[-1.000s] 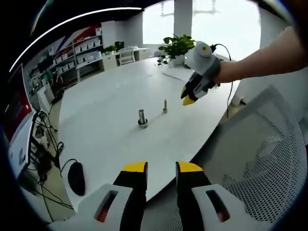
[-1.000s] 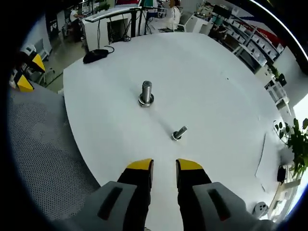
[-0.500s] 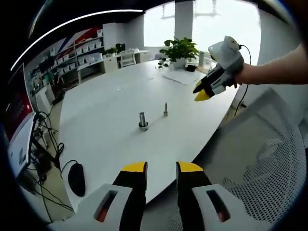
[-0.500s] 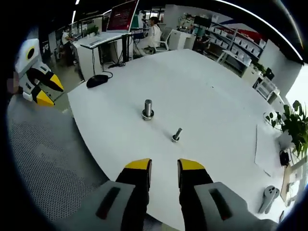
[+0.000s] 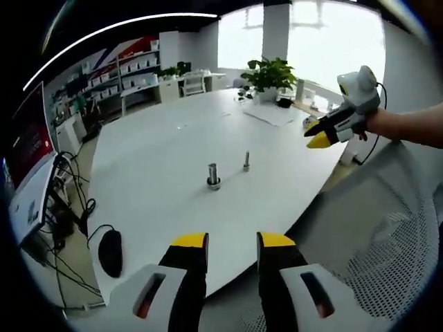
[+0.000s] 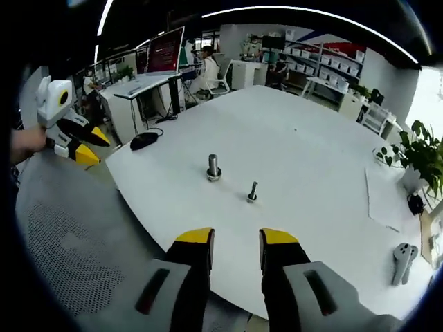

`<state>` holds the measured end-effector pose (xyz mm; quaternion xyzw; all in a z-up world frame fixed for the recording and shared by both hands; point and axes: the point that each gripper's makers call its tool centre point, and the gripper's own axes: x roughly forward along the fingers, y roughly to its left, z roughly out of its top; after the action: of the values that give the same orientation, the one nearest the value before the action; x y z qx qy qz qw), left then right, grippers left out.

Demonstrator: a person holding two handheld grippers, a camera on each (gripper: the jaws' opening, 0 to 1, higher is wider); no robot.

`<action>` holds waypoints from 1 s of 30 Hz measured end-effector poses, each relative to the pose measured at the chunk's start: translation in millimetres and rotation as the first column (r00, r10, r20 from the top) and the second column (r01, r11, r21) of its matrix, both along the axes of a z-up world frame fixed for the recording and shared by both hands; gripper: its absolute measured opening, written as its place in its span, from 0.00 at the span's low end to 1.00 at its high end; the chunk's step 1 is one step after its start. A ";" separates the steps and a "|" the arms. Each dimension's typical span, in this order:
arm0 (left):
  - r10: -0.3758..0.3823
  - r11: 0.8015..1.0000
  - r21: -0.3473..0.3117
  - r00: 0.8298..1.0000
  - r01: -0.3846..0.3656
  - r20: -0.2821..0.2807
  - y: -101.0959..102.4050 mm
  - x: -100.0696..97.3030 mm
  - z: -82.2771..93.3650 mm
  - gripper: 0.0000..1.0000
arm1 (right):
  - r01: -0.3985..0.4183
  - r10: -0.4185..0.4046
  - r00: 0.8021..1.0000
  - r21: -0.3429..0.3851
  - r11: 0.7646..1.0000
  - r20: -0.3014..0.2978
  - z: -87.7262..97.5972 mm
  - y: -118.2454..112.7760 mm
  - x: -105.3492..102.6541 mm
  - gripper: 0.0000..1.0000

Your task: Place the washer onto the threaded stud by aligning its center hole with the stud, sliding it down to the base, and recovering from edge contact or off-axis alignment until the washer reaches the visible bottom stop.

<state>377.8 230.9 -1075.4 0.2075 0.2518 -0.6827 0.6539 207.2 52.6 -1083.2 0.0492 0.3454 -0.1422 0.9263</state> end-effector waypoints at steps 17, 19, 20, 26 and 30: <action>0.084 0.996 -0.003 0.992 -0.084 0.095 6.6 25.7 1.1 0.27 | 0.133 -0.140 0.984 0.063 0.989 0.114 19.1 13.4 -22.8 0.33; 0.093 0.996 -0.013 0.991 -0.093 0.092 6.8 23.0 6.5 0.27 | 0.161 -0.169 0.978 0.077 0.984 0.120 17.2 12.9 -27.0 0.34; 0.094 0.996 -0.014 0.991 -0.094 0.093 5.5 25.8 4.4 0.27 | 0.168 -0.178 0.977 0.089 0.982 0.117 16.4 14.9 -28.4 0.34; 0.092 0.996 -0.008 0.989 -0.092 0.112 5.6 22.4 6.6 0.27 | 0.162 -0.170 0.981 0.081 0.983 0.096 12.5 18.7 -33.2 0.33; 0.090 0.996 -0.020 0.992 -0.089 0.083 4.8 23.3 6.1 0.28 | 0.146 -0.151 0.986 0.070 0.987 0.069 7.5 18.4 -32.9 0.33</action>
<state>401.1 235.7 -1069.3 0.2191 0.2276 -0.6453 0.6955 174.3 70.9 -1075.7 0.1102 0.3106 -0.1976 0.9232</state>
